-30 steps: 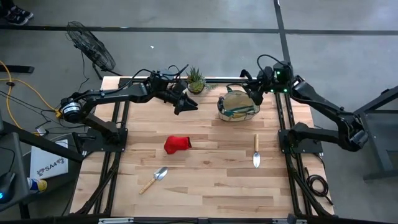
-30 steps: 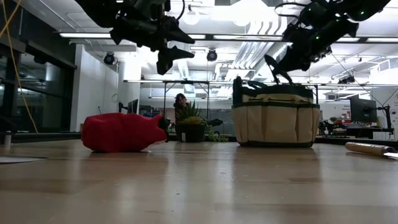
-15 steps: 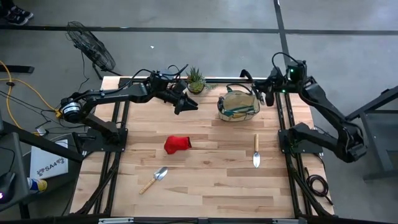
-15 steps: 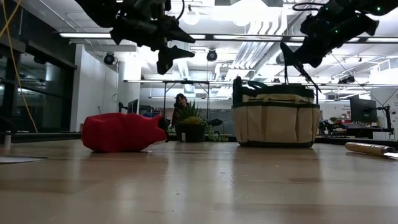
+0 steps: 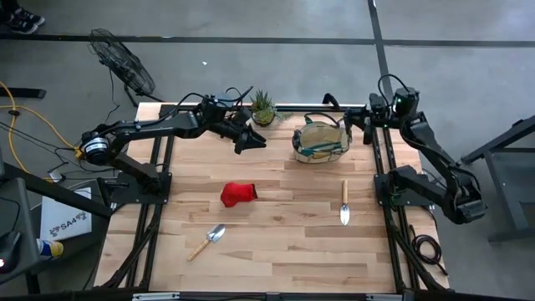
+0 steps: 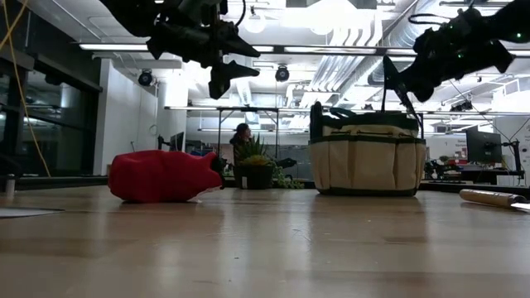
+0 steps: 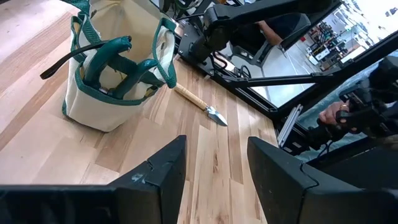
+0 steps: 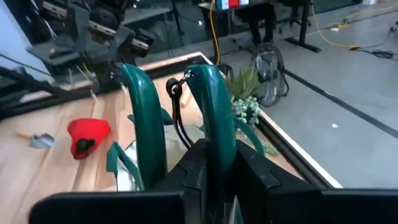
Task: Pick & Place Garden tools in Gardening bag
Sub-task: Put the green shear scissors into the light brown gardening bag
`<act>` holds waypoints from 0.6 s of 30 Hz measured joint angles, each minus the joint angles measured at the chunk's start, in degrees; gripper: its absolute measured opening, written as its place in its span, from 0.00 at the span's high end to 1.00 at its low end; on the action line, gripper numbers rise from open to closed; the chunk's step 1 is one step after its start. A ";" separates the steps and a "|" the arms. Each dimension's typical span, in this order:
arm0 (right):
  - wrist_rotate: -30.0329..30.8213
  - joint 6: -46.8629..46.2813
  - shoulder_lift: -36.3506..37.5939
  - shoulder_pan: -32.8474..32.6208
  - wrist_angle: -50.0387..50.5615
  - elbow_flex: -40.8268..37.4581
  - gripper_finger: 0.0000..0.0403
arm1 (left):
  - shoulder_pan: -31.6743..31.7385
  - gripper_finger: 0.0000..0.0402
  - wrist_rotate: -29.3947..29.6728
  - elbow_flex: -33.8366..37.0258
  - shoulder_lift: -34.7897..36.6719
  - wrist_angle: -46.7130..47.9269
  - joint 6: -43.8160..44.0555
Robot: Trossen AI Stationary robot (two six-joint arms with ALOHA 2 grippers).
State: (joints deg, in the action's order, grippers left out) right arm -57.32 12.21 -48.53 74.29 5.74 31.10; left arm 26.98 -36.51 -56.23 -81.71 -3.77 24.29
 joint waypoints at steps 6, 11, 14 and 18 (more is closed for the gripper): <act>-4.01 -2.36 -0.02 1.41 -6.51 -4.22 0.89 | 0.00 0.59 -0.23 0.00 0.00 0.00 0.01; -3.94 -1.92 -0.53 2.00 -10.09 -5.25 0.89 | -0.02 0.59 -0.46 0.00 0.00 0.00 0.59; -3.21 -1.61 -1.45 1.92 -10.97 -5.45 0.89 | -0.02 0.59 -0.46 0.00 0.00 0.00 1.21; -2.73 -1.47 -2.87 0.89 -13.40 -5.45 0.89 | -0.02 0.59 -0.50 0.00 0.00 0.00 1.51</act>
State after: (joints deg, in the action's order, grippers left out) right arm -60.05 10.74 -51.40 75.18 -7.66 25.65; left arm 26.96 -37.01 -56.23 -81.71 -3.77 25.81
